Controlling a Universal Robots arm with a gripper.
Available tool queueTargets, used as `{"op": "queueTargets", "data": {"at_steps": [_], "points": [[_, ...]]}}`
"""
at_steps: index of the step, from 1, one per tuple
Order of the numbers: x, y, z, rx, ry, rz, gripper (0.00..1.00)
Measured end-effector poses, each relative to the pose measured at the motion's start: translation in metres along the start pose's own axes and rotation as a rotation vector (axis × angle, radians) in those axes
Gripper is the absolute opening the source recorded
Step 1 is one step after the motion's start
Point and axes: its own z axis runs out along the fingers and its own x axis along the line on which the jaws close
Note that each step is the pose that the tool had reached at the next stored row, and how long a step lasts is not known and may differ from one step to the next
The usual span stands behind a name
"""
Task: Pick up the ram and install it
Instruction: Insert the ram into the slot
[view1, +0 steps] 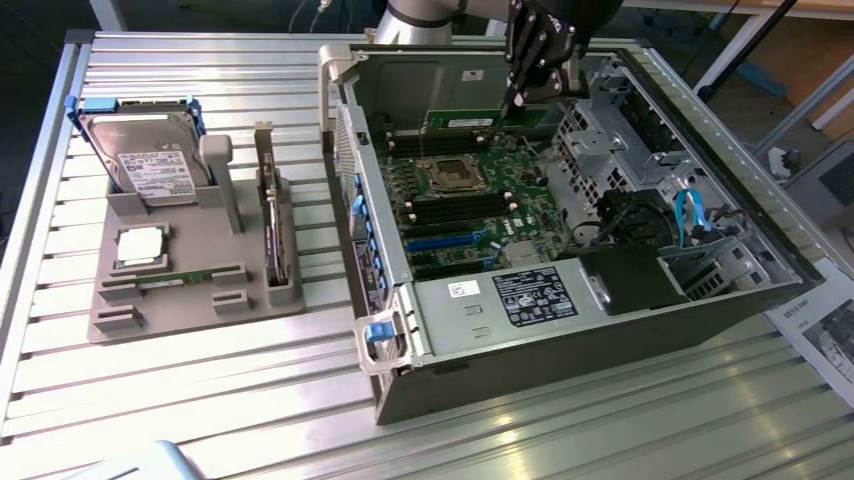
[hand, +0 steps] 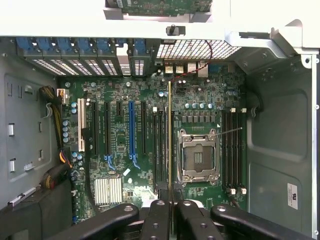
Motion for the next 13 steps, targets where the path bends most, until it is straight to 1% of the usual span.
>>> {"op": "queueTargets", "data": {"at_steps": [3,4,8,9,13], "points": [[0.0,0.0,0.0,0.0,-0.0002,0.0,0.12],[0.0,-0.0013,0.0,-0.0001,-0.0006,0.0,0.12],[0.0,-0.0144,-0.0001,-0.0002,-0.0008,-0.002,0.12],[0.0,-0.0156,0.0,-0.0003,-0.0008,-0.002,0.12],[0.0,-0.0159,0.0016,-0.0002,-0.0008,-0.002,0.12]]}}
